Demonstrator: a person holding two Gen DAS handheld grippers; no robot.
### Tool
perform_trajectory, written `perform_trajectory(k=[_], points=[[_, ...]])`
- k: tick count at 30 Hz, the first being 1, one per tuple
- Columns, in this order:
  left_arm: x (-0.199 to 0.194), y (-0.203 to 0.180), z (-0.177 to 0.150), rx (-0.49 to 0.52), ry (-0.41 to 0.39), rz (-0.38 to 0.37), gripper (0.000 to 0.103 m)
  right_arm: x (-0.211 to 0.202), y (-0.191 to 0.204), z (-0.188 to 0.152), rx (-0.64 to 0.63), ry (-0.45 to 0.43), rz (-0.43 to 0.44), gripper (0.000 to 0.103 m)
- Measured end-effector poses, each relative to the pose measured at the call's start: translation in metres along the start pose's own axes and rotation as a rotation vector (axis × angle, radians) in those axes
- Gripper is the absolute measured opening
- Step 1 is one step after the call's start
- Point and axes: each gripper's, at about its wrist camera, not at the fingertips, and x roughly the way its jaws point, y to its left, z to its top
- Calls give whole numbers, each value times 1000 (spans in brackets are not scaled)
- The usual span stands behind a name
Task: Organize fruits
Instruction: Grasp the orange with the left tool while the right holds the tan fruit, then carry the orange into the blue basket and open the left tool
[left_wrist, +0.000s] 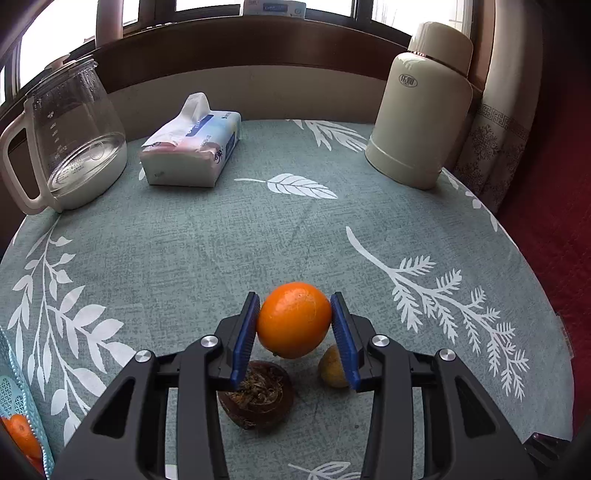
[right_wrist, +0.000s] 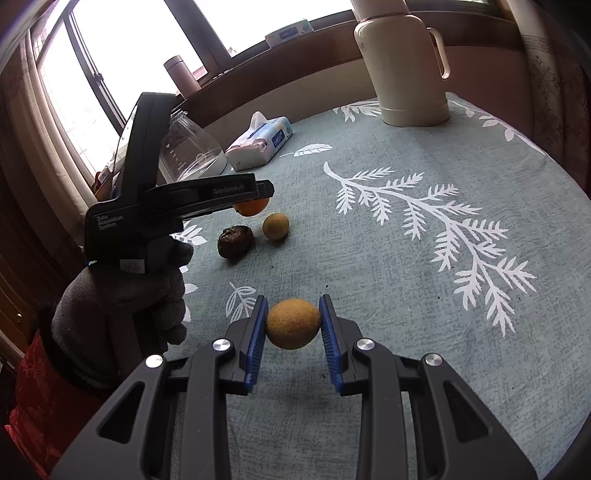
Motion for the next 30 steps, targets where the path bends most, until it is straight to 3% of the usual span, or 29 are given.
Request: perform_trajectory(k=[10,21,30], points=[[-60,27,7,-51,-99,60,41,-7,-1,1,4,-27,13,29],[-120,72,-7,-110,-161,159,41,-11,0,0,-3,-42,11,29],[-152,141,-25,-215,-164,290,41,-11,0,0,-4,-45,1,29]])
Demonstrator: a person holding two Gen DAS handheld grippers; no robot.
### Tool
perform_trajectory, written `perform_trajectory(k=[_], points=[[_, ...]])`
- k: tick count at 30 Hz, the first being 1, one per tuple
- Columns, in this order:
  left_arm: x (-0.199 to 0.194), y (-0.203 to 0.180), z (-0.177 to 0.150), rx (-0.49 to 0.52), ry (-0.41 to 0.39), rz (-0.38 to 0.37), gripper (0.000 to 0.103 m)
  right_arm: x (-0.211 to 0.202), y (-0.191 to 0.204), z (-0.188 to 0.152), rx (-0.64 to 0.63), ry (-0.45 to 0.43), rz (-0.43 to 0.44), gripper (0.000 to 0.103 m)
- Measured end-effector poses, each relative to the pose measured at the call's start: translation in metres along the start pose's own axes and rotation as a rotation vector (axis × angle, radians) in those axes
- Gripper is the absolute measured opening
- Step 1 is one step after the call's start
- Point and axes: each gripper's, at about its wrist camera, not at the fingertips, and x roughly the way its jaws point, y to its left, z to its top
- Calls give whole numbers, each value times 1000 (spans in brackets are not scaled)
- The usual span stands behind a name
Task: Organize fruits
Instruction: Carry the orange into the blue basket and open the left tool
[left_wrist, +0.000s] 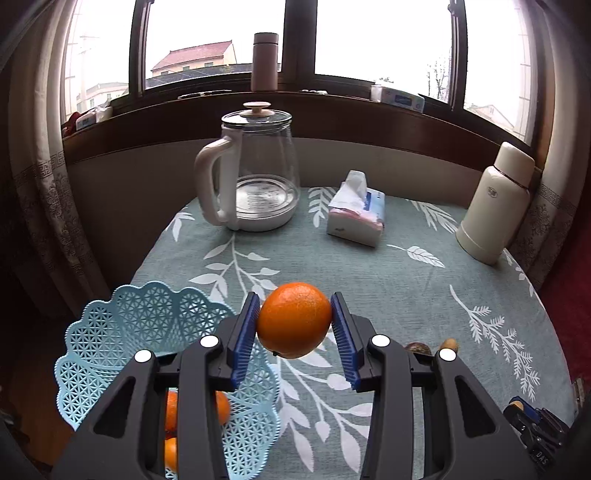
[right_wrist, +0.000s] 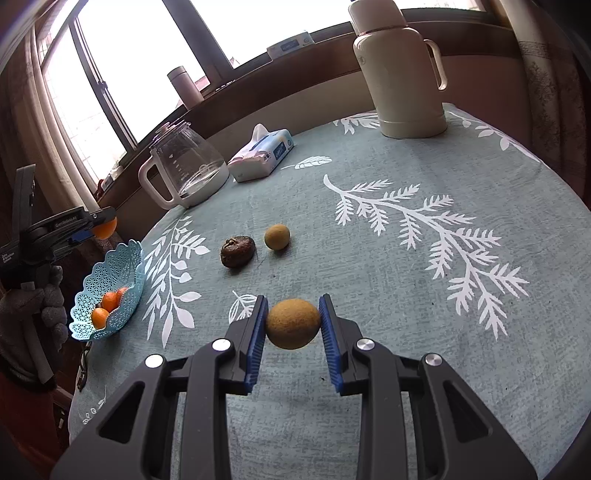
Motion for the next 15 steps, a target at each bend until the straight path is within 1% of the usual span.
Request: perform_trajectory(k=[7,11,15], points=[[-1,56,-14,-62,32,103,41,0,1,0,-4,-2,-5,29],[-1,81,-22,-97,50,140,41,0,0,0,-4,-3,-9,29],[3,98,-30,-126,77,166,41,1,0,0,-6,-2,-15,29]])
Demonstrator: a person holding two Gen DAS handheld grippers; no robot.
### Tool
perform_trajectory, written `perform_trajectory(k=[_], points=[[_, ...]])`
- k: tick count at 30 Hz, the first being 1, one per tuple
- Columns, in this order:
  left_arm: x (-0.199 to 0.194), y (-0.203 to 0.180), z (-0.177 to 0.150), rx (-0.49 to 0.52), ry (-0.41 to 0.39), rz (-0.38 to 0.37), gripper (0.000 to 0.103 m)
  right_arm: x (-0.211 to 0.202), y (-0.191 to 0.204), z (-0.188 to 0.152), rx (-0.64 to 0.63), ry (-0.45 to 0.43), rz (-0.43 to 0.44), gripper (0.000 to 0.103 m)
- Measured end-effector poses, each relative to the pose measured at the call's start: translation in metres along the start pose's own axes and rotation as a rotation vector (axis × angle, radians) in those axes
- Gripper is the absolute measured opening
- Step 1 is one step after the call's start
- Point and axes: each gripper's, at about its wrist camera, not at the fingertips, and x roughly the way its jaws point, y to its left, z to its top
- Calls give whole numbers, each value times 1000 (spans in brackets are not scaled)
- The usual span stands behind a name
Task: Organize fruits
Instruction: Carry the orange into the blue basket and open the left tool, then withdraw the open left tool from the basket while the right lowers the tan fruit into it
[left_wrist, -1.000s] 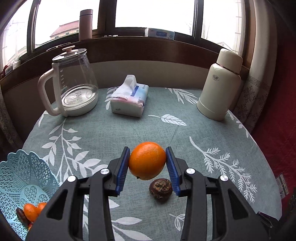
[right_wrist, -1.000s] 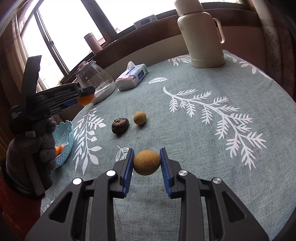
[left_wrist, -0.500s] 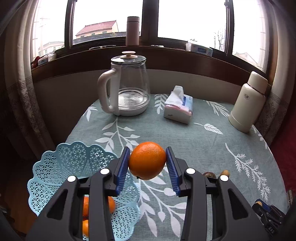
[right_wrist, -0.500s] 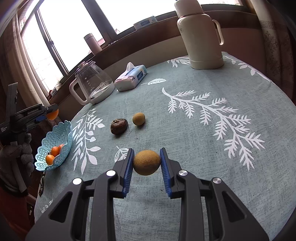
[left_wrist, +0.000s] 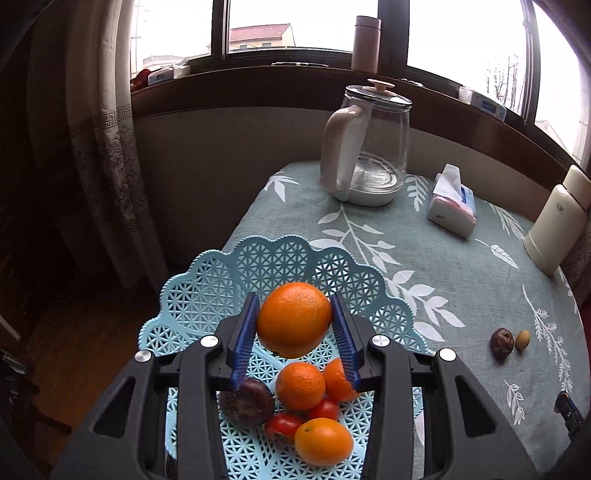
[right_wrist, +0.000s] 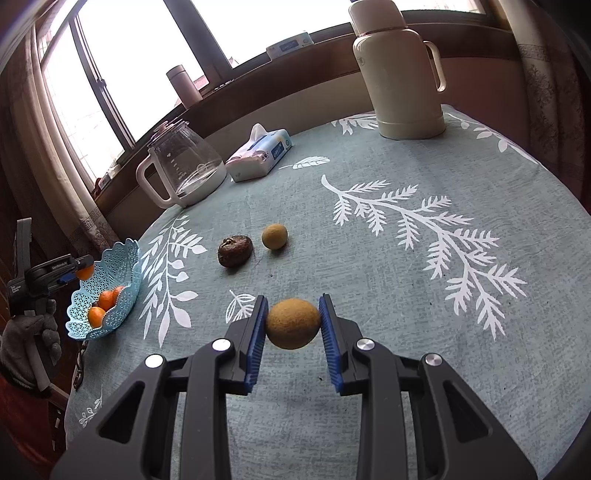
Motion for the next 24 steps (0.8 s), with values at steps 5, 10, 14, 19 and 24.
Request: perform_trajectory(k=[5,10,14,19,24], points=[[10,11,-6,-22,25,11,41,1,1,0,-3,1,-5,29],[17,16,-9,-38,45,21,43,1,0,0,-2,1,-4,29],[11,21,-7,-61,21,26,56,1,0,0,-2,1,-4,29],[-1,30,-2,-89,-13,33,58,1,0,0,-2,0,-4,29],[-14,34,-5,-102,-35,32,60,1,0,0,-2,0,-5,29]])
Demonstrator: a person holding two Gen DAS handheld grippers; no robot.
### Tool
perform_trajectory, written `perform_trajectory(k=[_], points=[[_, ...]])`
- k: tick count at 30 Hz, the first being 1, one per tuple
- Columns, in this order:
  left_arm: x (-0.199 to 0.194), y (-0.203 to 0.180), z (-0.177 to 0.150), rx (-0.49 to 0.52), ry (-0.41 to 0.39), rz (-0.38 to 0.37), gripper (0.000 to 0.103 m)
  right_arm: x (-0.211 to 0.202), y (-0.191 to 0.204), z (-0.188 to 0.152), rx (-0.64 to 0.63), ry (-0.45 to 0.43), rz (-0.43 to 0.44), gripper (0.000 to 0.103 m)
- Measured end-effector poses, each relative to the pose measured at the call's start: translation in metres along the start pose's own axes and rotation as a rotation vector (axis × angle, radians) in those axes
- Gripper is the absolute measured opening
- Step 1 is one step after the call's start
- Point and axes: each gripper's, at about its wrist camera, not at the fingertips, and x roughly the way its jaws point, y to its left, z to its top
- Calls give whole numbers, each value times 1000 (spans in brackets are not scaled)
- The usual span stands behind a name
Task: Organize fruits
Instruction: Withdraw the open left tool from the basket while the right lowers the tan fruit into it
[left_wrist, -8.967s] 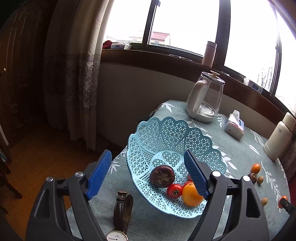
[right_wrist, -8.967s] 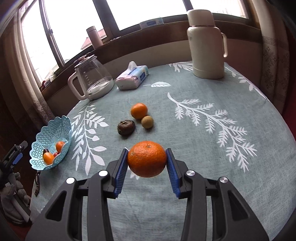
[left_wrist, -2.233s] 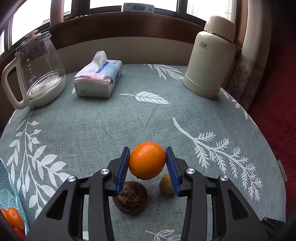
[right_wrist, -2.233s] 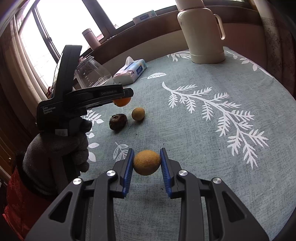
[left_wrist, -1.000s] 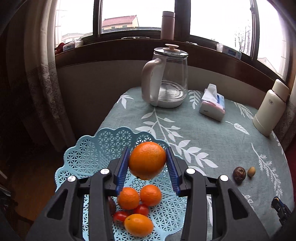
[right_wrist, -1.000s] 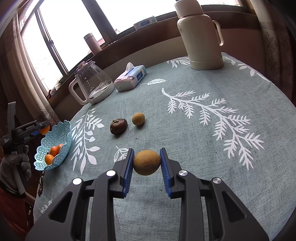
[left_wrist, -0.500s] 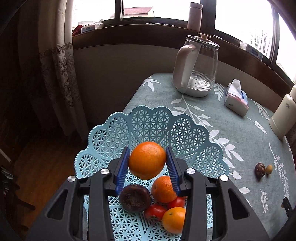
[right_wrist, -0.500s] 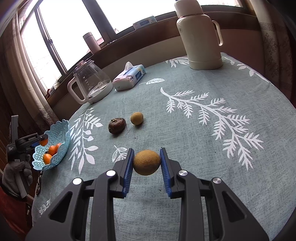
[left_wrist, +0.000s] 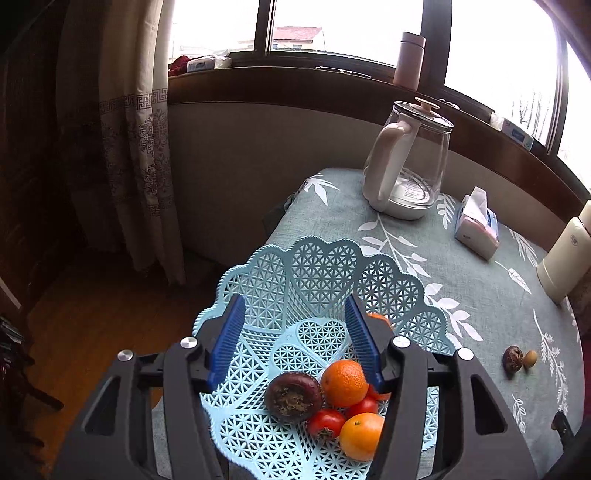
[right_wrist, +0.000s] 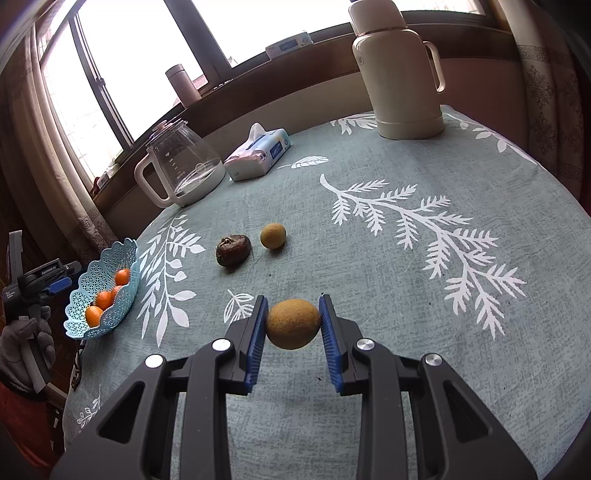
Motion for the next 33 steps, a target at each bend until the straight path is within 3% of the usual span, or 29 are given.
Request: perform_trajectory(k=[4,11,13,18,33], points=[[-10,0,-7,1,-22,-13,73,1,-1,0,6,4,0,29],[-28,2,-19,3,-51,-38,75,4,0,2,6,20,-7,29],[-35,3,-22,10,-69,-36,80,4,5,2,-7,25,-4,29],[-47,3,-33,30,-91,-61,81,4,23,4,-4,52,53,29],[-65,31,-56,-4,-103,-97,81,30,164,7,-220,118,255,29]])
